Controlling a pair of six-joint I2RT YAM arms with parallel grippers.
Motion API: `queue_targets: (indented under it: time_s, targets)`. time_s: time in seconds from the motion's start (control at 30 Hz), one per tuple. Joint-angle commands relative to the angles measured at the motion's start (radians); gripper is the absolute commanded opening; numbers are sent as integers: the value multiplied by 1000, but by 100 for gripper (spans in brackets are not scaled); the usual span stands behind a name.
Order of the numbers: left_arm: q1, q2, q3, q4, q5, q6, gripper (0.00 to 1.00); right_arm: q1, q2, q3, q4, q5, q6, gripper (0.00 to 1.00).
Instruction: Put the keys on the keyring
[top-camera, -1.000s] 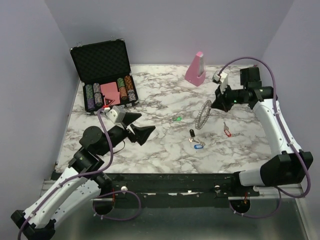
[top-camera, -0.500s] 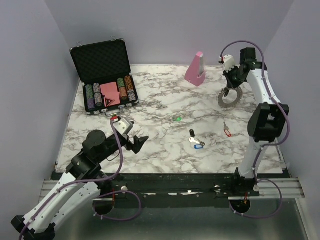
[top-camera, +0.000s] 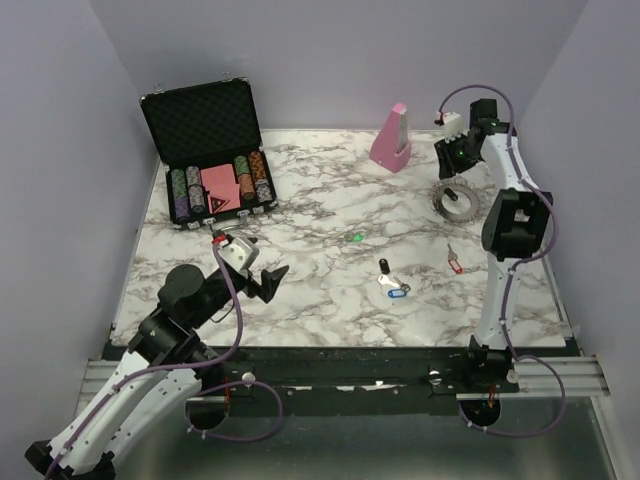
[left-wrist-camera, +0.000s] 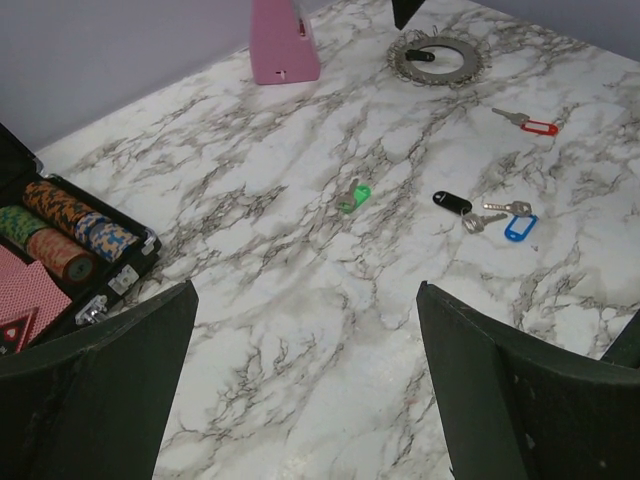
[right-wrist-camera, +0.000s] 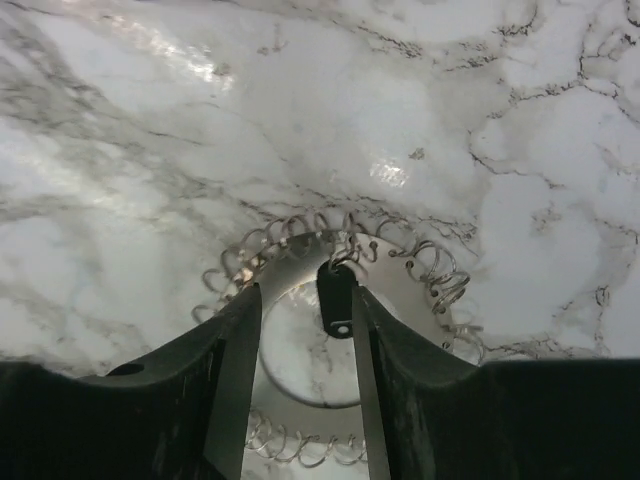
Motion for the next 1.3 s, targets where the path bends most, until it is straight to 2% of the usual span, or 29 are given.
queue_targets:
  time_s: [0.0,0.07,0.17,0.3,0.37,0.47,0.53,0.67,0.77,0.97,1.27]
  targets:
    - [43,-5,-13,43,28,-29,99,-43,-264,-141,74,-249,79,51]
    - [90,-7,-18,80,90,-98,99,-50,-419,-329,162,-369,93,54]
    - [208,40,-12,158,257,-230,99,-55,-701,-676,352,-481,163,59]
    - [431,209,114,194,442,-483,99,-118,-1049,-1023,602,-543,360,86]
    - [505,278,200,166,488,-584,99,-159,-1189,-1111,656,-537,467,100]
    - [511,338,343,55,453,-570,99,-176,-1313,-1102,555,-584,514,100]
    - [513,341,398,-27,418,-522,99,-176,-1366,-1093,540,-578,615,100]
    - [513,294,469,-157,349,-416,99,-176,-1407,-1036,533,-492,789,100]
    - [513,236,461,-197,324,-370,99,-178,-1410,-976,504,-384,879,100]
    - [513,168,430,-228,329,-358,99,-176,-1439,-939,478,-233,897,100]
    - [513,131,414,-239,332,-350,99,-176,-1447,-942,474,-193,893,100]
